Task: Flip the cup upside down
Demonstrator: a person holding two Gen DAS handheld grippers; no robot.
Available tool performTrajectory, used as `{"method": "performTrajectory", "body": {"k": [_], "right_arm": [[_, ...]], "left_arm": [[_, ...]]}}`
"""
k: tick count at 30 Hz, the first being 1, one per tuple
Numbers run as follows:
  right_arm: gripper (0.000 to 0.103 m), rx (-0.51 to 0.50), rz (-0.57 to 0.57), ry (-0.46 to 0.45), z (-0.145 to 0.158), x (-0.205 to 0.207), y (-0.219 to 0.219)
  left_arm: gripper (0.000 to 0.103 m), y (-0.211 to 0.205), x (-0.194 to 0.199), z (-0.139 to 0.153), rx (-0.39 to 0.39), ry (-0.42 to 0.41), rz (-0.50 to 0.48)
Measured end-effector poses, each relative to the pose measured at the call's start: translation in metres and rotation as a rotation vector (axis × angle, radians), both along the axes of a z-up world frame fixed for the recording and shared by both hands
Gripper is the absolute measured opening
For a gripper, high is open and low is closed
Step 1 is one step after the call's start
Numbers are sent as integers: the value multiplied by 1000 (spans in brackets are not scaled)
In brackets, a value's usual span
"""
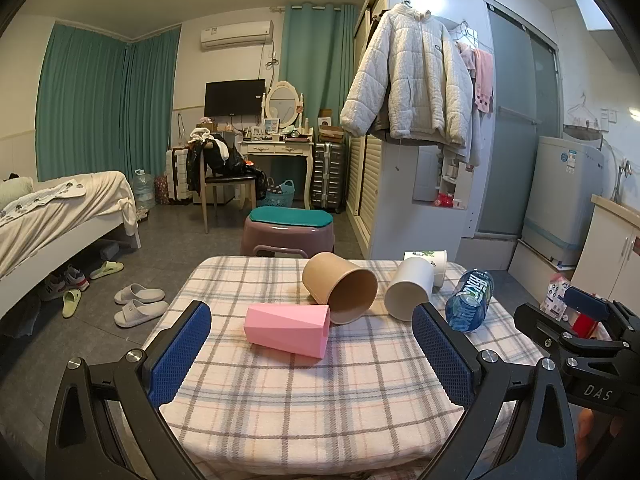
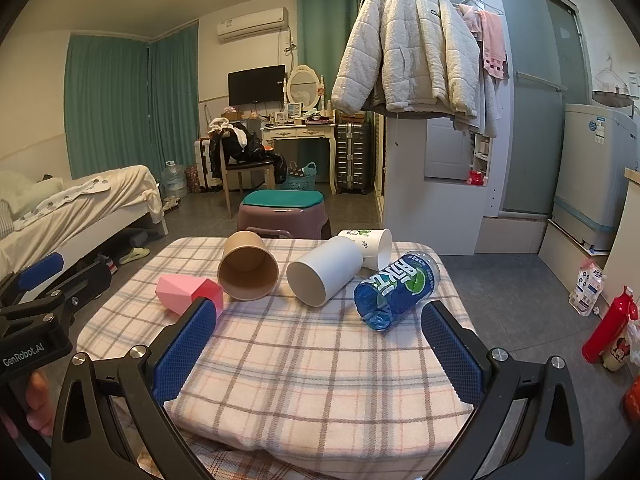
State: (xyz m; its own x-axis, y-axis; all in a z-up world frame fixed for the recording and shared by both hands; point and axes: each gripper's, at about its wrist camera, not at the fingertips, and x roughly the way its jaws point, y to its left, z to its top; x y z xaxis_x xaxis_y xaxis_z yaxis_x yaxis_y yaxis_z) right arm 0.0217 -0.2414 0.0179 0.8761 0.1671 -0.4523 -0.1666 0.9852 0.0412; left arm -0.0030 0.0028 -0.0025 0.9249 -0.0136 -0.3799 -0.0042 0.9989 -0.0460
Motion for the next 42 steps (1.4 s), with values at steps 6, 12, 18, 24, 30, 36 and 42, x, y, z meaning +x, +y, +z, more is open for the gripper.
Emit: {"method": "performTrajectory", "body": {"k": [6,12,18,24,30,36,42], "right_arm": [[103,0,-1,1,0,1,1],[103,-1,0,2,0,2,2],[103,-2,0,3,-2,3,1],[103,-2,0,3,-3,2,1],[103,-3,0,5,-3,2,1],[103,-4,-4,11,-6,-1,6],[103,-5,-48,26,-19,19,2]], "left_arm": [[103,0,0,0,-1,0,0],[103,1,0,0,-3,0,1],[103,1,0,-1,-4,0,0],[103,1,0,-1,-6,0,-1],[103,1,0,-1,-7,2,-1],[103,0,1,-8,-11,14,-9],[103,-6,12,-16,-6,34,-33]]}}
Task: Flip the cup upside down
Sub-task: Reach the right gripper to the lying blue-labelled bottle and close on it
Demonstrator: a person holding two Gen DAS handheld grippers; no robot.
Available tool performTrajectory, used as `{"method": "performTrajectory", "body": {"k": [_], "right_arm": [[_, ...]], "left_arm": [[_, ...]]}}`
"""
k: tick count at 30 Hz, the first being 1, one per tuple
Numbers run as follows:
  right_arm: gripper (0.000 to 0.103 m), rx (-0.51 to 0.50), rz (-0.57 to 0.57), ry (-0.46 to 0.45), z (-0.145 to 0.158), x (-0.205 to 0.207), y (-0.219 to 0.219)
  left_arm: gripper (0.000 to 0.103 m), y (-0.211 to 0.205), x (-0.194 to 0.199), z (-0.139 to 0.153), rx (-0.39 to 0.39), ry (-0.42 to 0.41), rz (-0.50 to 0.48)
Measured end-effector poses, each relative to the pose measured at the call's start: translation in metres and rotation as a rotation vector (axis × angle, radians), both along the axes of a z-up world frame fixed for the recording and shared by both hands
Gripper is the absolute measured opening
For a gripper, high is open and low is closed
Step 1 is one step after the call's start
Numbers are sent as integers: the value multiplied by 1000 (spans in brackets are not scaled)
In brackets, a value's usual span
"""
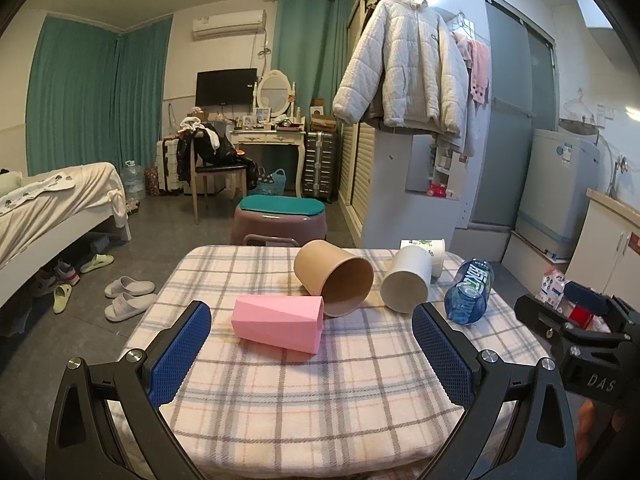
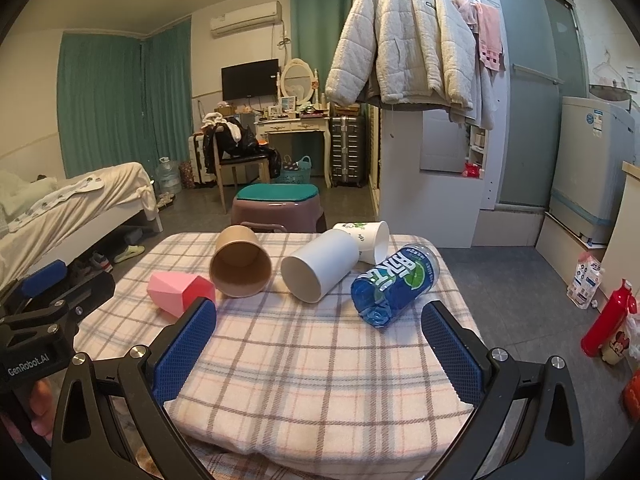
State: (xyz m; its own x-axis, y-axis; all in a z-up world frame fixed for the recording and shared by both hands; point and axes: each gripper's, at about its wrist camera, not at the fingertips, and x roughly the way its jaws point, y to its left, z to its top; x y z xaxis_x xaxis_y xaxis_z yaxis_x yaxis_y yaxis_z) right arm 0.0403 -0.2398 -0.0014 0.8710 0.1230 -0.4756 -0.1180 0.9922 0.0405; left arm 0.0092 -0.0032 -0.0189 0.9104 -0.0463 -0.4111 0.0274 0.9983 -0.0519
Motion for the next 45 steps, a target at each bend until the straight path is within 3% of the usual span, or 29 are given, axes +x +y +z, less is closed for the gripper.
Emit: {"method": "performTrajectory", "body": {"k": [6,14,22,30,35,45], "right_arm": [[103,7,-107,48,0,23,-23],[103,23,-268,149,1,90,-50],[103,86,-362,326,-27,164,-68],[100,124,-365,449,-71,188,-64],[85,176,-327,483,-85,197,-61],[75,181,-259,492,-82,167,-56]], "left_arm": [[103,3,32,-3,-8,39,-14],[103,5,74,-9,-14,69,-21],[103,8,115,-16,4,95,-28],[103,13,139,-31,-14,137,-38],[103,17,145,-36,-35,162,-44],[103,16,134,-27,-25,148,-39]]}}
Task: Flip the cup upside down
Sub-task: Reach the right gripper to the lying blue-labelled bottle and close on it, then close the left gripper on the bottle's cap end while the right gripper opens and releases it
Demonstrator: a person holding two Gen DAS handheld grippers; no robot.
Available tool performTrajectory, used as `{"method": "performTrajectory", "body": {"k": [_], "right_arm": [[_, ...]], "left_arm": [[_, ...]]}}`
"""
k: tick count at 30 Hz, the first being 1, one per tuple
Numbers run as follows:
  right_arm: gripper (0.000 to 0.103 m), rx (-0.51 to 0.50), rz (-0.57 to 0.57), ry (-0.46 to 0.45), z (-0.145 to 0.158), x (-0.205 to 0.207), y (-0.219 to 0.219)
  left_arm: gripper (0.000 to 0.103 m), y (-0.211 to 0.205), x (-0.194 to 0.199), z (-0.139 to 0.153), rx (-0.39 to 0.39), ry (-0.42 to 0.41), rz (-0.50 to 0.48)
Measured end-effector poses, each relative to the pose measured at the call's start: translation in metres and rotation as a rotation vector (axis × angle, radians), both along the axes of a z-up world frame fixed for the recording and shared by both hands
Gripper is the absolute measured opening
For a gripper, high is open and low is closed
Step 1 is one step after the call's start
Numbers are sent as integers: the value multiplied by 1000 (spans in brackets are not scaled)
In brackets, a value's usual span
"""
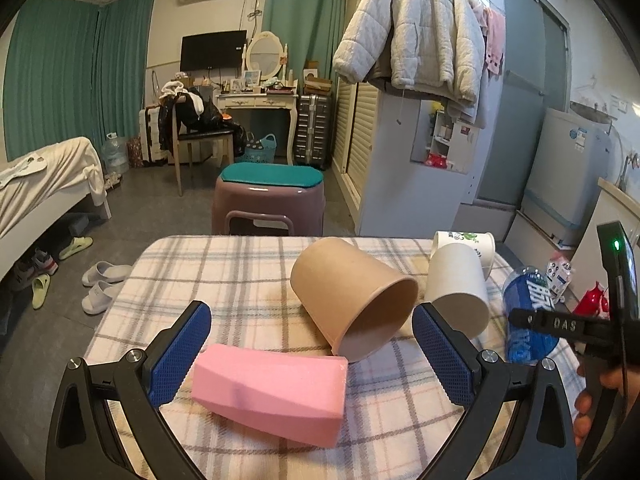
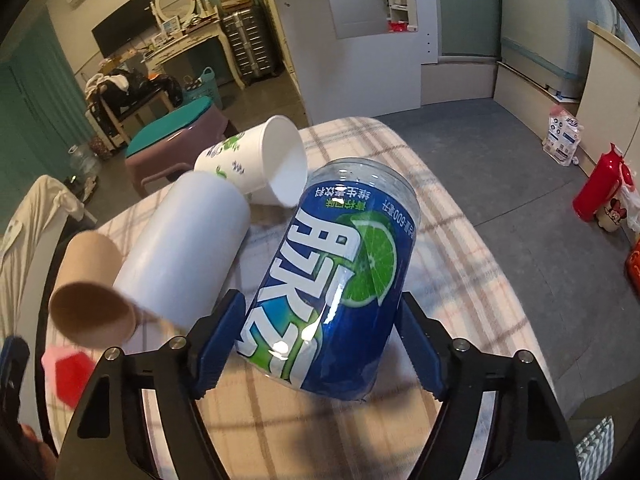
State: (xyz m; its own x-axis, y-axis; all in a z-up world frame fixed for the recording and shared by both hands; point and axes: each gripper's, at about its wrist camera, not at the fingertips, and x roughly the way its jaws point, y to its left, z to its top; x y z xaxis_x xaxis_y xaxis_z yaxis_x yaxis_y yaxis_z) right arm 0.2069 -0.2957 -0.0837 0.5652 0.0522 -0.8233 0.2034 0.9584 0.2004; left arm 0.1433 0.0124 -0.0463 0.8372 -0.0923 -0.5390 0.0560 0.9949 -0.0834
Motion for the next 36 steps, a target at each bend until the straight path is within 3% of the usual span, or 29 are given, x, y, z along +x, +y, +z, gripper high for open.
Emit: {"method": "performTrajectory", "body": {"k": [7,10,17,26,28,32,36], "right_arm": [[73,15,123,0,9,-50,31],[73,16,225,-1,13,-74,63],[73,-22,341,-24,20,-100,113],[74,-36,348,5,8,-108,113],[75,-45,359,-17,11,-111,113],[91,-30,381,-70,23,-117,109],[91,-26,393,-129,40,-122,98]], "left_arm": [[103,-1,-25,10,5,-15,15],[103,1,-37,12,6,-18,22],[103,9,-60,16,18,9,26],[103,21,-74,7,17,62,63],[103,20,-74,6,20,74,62],[103,17,-76,8,41,79,66],[103,9,-74,16,70,83,80]]}}
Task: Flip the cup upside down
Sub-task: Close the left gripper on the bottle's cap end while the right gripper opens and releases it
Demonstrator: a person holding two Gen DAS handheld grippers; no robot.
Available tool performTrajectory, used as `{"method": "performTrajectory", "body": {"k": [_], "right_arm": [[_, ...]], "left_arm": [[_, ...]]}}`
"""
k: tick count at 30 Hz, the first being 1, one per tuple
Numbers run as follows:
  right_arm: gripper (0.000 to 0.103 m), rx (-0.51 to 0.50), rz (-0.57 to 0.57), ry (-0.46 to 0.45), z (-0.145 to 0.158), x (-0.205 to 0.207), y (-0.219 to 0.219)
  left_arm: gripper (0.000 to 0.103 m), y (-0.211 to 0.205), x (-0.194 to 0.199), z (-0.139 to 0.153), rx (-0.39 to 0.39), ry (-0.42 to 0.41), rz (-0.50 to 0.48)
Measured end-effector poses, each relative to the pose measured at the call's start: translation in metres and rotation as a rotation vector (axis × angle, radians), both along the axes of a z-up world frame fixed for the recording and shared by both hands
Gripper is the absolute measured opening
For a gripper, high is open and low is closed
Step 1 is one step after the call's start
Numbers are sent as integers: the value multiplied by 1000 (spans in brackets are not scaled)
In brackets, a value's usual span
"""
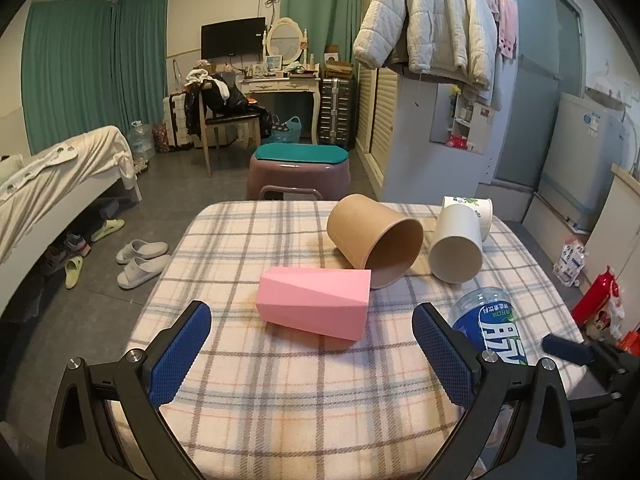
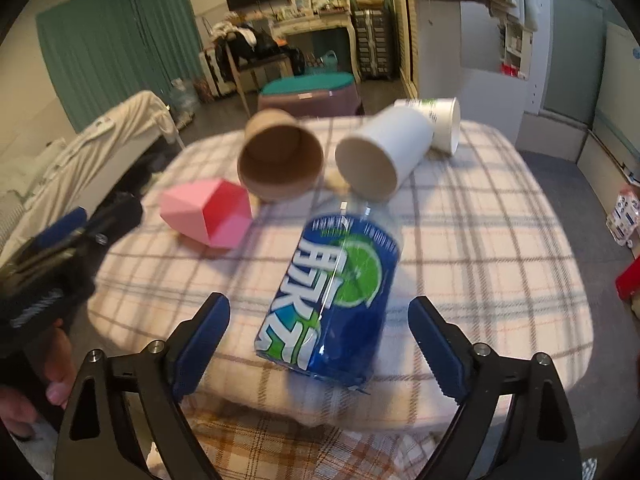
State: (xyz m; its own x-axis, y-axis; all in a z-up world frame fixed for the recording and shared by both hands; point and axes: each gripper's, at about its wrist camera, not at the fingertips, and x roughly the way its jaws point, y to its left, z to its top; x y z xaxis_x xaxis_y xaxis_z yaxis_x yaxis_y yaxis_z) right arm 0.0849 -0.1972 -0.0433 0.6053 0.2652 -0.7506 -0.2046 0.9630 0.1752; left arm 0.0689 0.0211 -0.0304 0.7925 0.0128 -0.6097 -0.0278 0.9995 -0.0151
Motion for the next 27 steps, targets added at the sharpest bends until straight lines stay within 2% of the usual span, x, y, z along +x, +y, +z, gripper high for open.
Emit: {"method": "performTrajectory", "body": {"k": [5,9,11,17,27], "right_arm": [[91,-53,-16,-65,21,-4,-27],[91,-188,-33,-111,29,-5,-54],[91,-212,-29,-113,28,-4,-65],[91,-142,-70,-106,22,3,-116],[91,-79,-93,-89,0,28,-151]], "left_arm": [[103,-18,7,6,13,53,-19],[103,-43,18,9,20,107,-95],[103,-55,24,10,29,139,-131],[103,-95,39,9,39,196,-186],[103,-153,69,-21,89,322,-241]]}}
